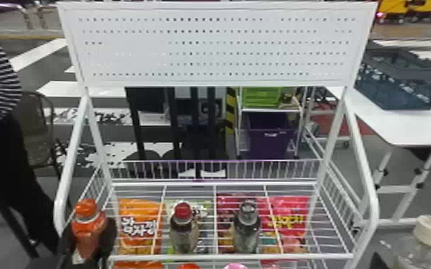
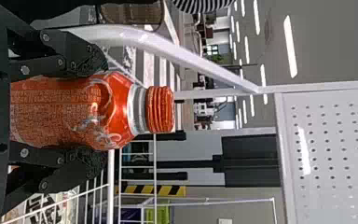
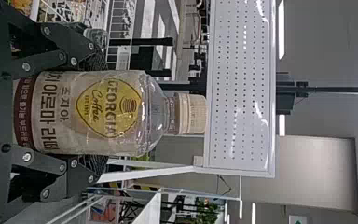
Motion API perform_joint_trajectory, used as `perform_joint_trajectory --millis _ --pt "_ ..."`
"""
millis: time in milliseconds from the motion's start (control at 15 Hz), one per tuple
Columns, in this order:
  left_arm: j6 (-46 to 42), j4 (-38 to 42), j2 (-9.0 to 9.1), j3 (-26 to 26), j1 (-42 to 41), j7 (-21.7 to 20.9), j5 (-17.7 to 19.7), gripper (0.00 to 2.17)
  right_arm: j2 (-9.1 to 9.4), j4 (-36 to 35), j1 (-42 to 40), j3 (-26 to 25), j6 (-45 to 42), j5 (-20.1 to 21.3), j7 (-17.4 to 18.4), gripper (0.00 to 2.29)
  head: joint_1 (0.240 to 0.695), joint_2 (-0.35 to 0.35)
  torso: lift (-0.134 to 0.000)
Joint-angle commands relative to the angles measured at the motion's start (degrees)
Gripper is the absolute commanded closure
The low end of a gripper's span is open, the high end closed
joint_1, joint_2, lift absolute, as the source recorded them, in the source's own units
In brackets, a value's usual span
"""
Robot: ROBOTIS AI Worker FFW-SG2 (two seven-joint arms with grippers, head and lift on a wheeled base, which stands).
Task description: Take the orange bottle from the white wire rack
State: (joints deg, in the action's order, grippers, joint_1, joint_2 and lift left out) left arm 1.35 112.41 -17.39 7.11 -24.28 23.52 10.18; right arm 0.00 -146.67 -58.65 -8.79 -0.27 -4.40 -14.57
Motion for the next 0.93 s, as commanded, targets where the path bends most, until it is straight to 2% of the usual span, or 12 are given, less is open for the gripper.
perform_joint_trajectory --millis 0,133,200,333,600,867 --pt "8.81 13.19 -0.63 -3.15 -5.78 -0.4 -1.92 2.15 0.05 0.16 0.2 0.09 0.24 0.0 -0.02 1.0 0.499 0.0 0.0" --pt "10.04 19.52 -1.07 -3.94 -9.12 -0.84 -3.41 2.15 0.05 0.16 0.2 0.18 0.24 -0.18 -0.02 1.0 0.499 0.0 0.0" --pt "11.8 23.21 -1.68 -5.0 -11.14 -0.93 -3.15 2.15 0.05 0.16 0.11 0.18 0.24 -0.26 -0.02 1.0 0.499 0.0 0.0" --pt "12.85 27.95 -1.68 -5.79 -14.74 -1.9 -3.15 2.15 0.05 0.16 -0.06 0.18 0.06 -0.44 -0.02 1.01 0.499 0.0 0.0" --pt "12.33 32.44 -1.68 -7.37 -20.81 -3.74 -3.23 2.15 0.05 0.16 0.03 0.18 0.24 -0.26 -0.02 1.01 0.499 0.0 0.0" --pt "11.98 32.52 -1.33 -7.28 -21.6 -3.74 -3.23 2.15 0.05 0.07 0.38 0.18 1.11 -0.26 -0.02 1.0 0.499 0.0 0.0"
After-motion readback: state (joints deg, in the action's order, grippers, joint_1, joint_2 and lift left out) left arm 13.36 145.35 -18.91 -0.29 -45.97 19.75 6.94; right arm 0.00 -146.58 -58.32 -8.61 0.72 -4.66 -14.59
